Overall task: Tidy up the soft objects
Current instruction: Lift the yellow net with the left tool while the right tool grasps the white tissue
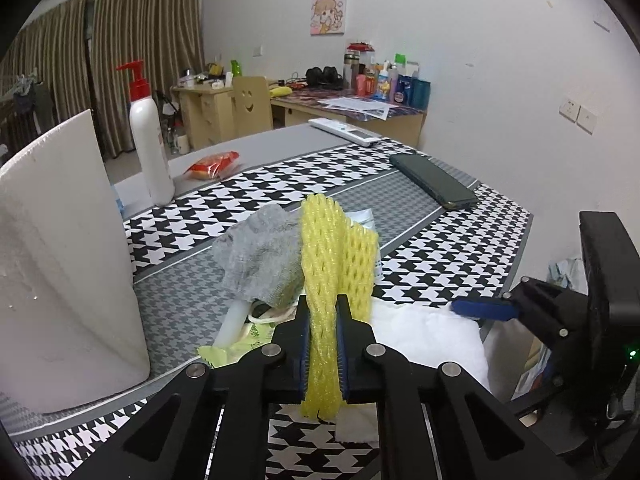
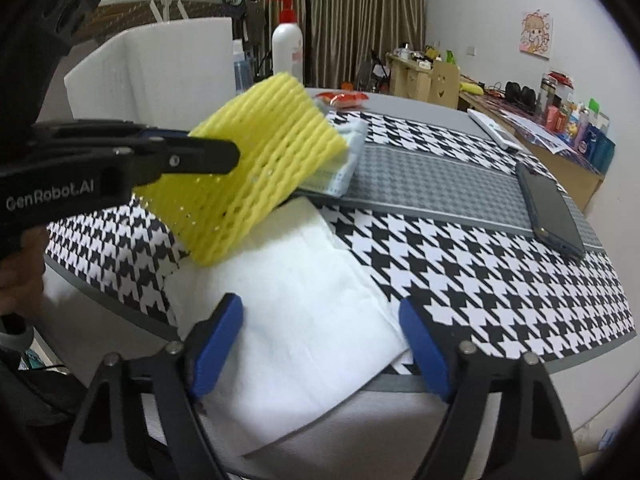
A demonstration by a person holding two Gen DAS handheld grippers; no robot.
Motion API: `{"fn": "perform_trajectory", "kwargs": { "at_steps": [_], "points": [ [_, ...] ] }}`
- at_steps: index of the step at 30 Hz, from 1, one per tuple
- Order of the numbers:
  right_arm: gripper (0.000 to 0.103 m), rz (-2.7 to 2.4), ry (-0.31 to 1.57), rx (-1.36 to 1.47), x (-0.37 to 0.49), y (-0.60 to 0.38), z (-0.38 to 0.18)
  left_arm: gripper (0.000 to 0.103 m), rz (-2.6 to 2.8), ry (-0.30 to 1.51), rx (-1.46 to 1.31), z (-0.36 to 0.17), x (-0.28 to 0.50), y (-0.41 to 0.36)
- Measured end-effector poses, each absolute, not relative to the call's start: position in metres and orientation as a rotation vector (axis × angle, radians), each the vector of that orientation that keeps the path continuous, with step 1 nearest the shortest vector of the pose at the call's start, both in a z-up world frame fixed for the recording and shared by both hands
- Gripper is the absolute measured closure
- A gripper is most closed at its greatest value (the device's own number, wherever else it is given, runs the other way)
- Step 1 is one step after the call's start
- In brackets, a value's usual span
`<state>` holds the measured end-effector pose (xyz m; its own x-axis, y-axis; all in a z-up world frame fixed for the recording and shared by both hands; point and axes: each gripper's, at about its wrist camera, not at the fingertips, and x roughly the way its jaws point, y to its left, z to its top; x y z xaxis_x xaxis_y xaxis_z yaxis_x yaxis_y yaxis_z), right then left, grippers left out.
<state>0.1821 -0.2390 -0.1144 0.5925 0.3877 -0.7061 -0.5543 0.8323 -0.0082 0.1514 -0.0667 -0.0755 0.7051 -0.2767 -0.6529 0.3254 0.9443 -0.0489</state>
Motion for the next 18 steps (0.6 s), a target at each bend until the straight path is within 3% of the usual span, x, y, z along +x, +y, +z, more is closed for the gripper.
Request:
{"fn": "perform_trajectory", "kwargs": {
  "at_steps": [5,10,13,18],
  "points": [
    [0.043,0.586,0.759,-0.255,0.179,-0.236,-0.113,0.091,-0.334,0.684,0.058,-0.068,0.146,-0.062],
    [0.084,0.576,0.769,-0.244,0.180,-0.237,-0.111,0.092,-0.326,0.652,0.040,-0.059,0.137,-0.053],
    [0.091,0.574,0.773,-0.235,0.181,-0.239,-0.110,0.092,-0.323,0.624,0.034,-0.051,0.131,-0.048],
    [0.092,0.573,0.744,-0.226,0.178,-0.242,-0.100,0.092,-0.309,0.586,0.019,-0.039,0.122,-0.041]
  ]
}}
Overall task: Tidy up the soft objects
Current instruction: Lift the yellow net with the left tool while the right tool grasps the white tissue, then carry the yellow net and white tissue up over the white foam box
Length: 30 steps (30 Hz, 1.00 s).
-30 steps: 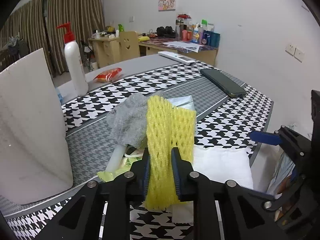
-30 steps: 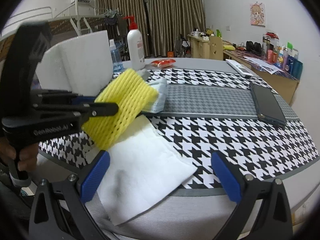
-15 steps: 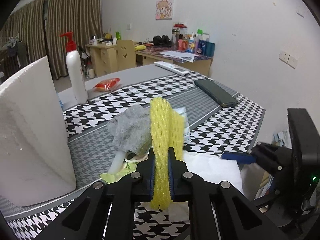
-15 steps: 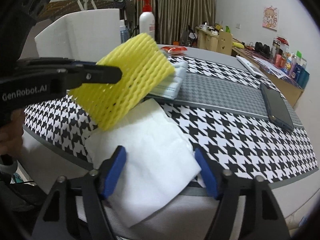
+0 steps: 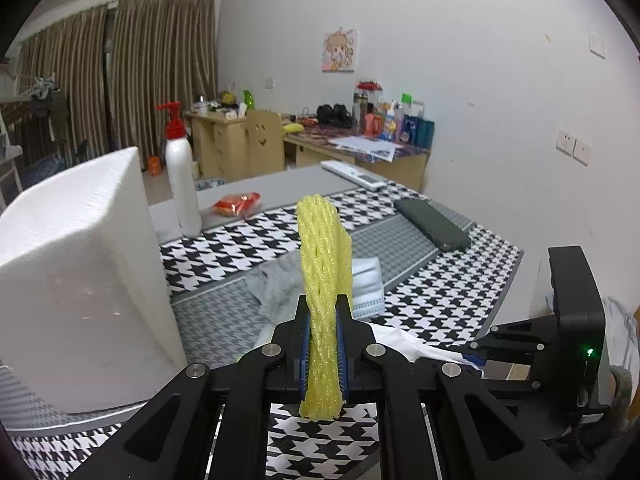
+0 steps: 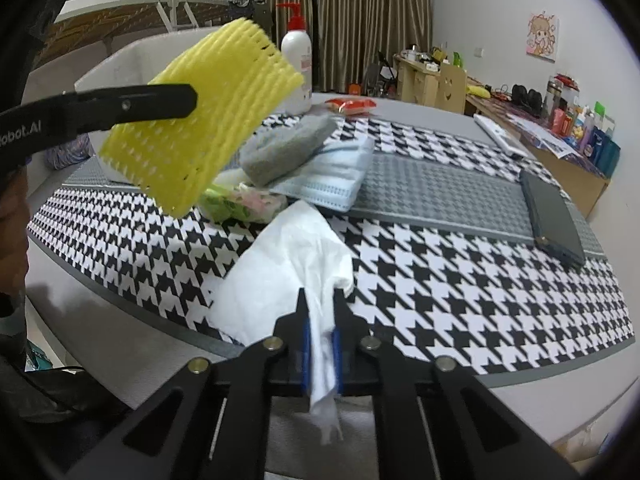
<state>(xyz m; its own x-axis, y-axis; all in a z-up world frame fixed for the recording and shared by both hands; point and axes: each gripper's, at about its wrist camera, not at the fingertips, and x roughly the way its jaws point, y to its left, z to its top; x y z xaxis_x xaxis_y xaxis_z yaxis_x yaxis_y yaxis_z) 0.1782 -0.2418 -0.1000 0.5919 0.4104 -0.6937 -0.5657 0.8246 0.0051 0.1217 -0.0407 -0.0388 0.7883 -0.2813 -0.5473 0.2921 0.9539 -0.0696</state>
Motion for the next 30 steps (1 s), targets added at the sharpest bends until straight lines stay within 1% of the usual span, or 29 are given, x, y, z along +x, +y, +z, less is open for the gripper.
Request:
{"fn": "perform_trajectory", "kwargs": {
  "at_steps": [16,30],
  "points": [
    [0.092,0.588,0.624,-0.172,0.163,-0.248,-0.061,0.092,-0.242,0.508,0.006,-0.022,0.098,-0.025],
    [0.092,0.594,0.556,-0.121,0.171,-0.248,-0.037,0.091,-0.185,0.459,0.021,-0.010,0.091,-0.021]
  ]
}}
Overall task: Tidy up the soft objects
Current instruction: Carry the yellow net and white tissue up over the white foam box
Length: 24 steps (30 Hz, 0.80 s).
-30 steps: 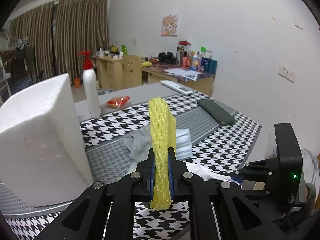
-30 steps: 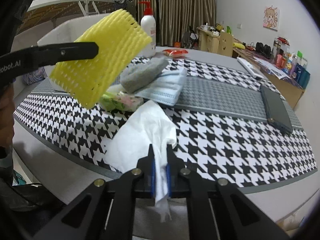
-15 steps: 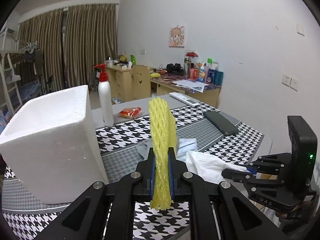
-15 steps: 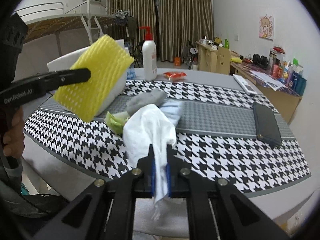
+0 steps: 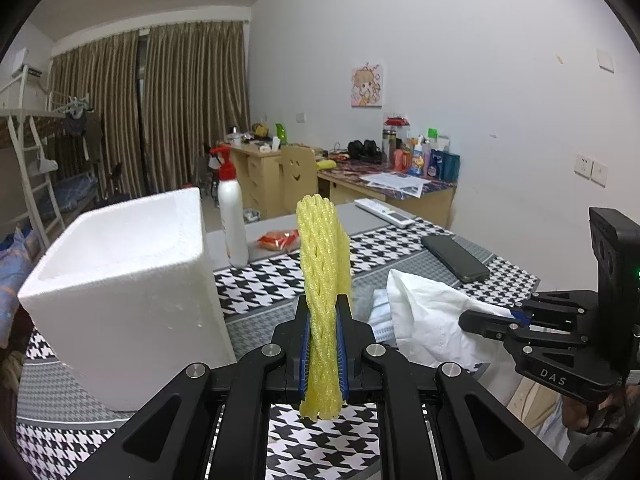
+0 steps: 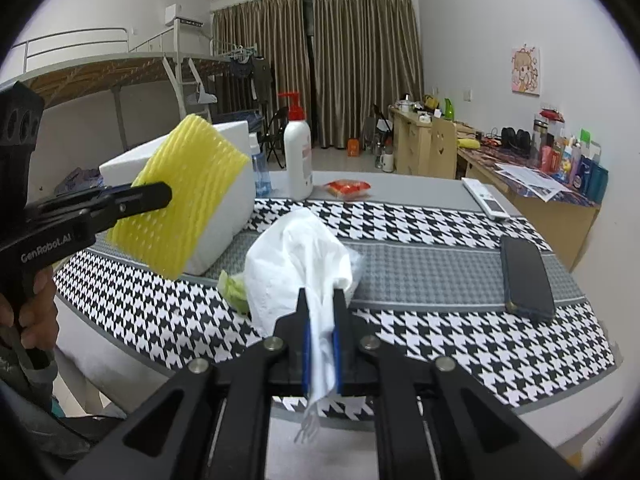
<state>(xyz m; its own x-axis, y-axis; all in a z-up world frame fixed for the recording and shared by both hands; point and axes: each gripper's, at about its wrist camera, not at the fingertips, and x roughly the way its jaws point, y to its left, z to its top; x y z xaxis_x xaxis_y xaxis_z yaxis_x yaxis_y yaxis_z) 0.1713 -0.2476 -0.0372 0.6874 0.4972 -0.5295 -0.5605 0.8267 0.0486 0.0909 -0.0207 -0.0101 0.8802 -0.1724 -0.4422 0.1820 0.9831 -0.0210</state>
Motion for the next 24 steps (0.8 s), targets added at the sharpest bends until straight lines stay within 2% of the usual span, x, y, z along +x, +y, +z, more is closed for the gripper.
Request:
{"fn": "perform_trajectory", "kwargs": {
  "at_steps": [24],
  "points": [
    [0.092,0.604,0.465,-0.047,0.192,-0.242,-0.003,0.091,-0.111,0.394,0.029,0.021,0.102,-0.011]
  ]
}}
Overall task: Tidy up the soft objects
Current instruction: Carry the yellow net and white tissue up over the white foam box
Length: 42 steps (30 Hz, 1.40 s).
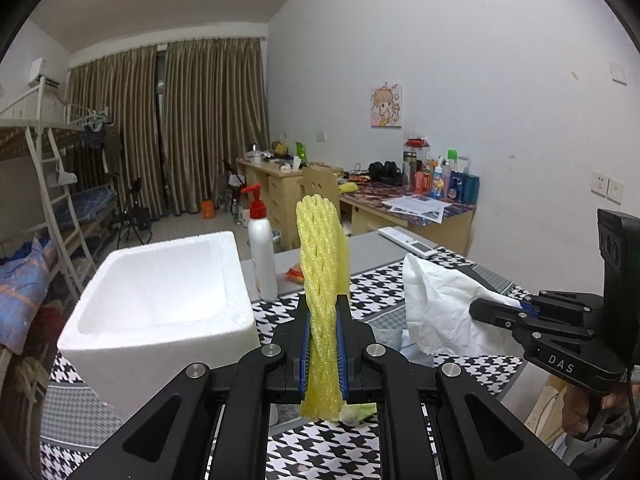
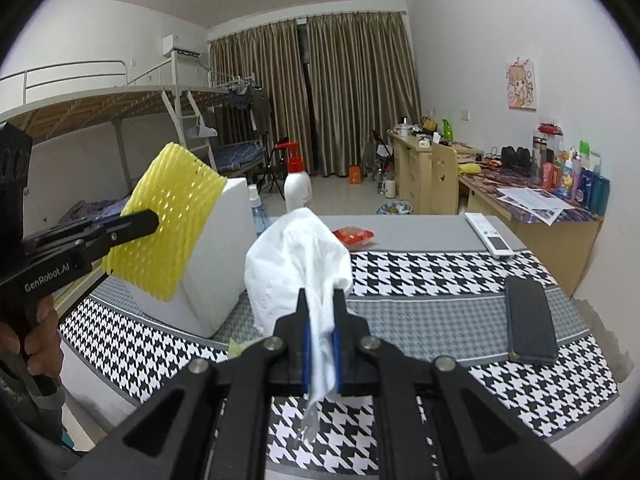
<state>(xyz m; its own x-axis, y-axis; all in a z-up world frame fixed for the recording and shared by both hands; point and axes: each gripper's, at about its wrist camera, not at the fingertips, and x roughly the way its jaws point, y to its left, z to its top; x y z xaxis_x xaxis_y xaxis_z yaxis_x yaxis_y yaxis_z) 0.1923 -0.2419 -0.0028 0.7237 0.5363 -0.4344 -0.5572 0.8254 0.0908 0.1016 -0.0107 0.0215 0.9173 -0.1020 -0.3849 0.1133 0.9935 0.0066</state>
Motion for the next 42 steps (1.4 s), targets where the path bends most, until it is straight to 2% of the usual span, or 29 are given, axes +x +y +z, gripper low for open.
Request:
{"fn": "perform_trajectory", "kwargs": {
  "at_steps": [42],
  "points": [
    [0.092,0.698,0.351,0.008,0.221,-0.208,0.043,0.091,0.031,0.262,0.013,0.065,0.116,0.024]
  ]
}}
